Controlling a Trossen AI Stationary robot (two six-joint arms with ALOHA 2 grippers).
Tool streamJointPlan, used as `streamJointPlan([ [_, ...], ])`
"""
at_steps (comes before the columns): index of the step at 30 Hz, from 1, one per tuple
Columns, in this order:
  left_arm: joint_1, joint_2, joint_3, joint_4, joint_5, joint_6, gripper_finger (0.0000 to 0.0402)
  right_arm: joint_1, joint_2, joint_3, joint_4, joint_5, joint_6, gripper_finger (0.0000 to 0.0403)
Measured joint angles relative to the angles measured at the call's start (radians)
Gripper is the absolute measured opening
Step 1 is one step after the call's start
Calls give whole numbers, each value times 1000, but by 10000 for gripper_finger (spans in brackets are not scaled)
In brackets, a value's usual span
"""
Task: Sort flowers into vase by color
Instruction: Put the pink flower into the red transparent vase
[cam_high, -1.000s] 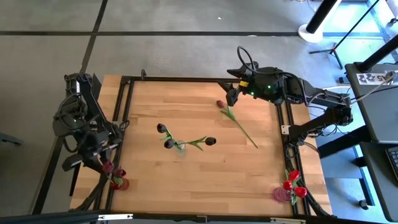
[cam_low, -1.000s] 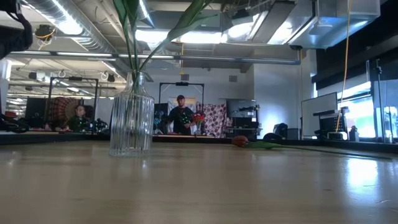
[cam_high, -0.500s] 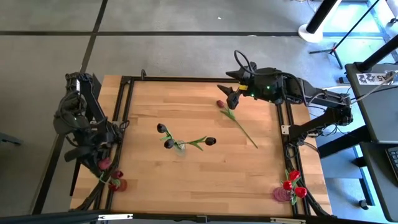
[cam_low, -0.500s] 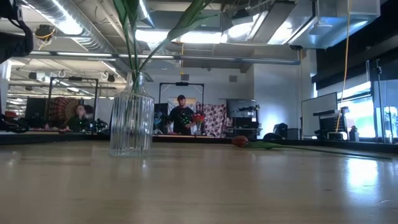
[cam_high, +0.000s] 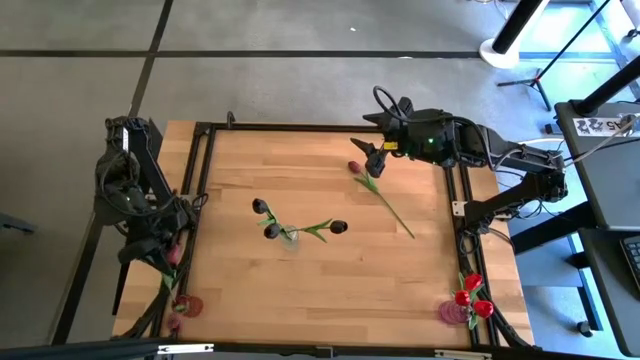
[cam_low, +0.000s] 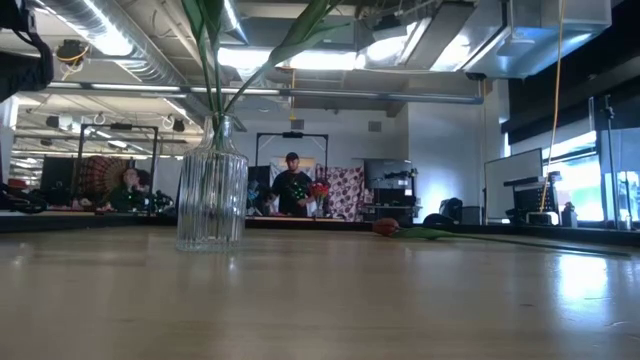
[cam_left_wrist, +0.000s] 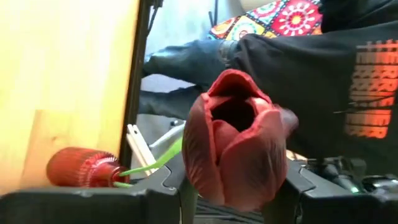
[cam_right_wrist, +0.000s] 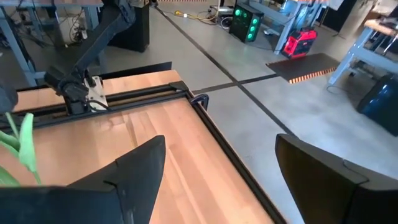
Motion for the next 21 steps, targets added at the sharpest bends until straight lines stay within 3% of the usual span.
streamJointPlan([
  [6, 0, 2, 20, -27, 82, -45, 128, 0, 0, 0, 0, 10, -29, 303],
  [17, 0, 10, 37, -82, 75, -120, 128, 0, 0, 0, -1, 10, -37, 303],
  [21, 0, 30, 37, -132, 18, -119, 128, 0, 0, 0, -2, 10, -54, 303],
])
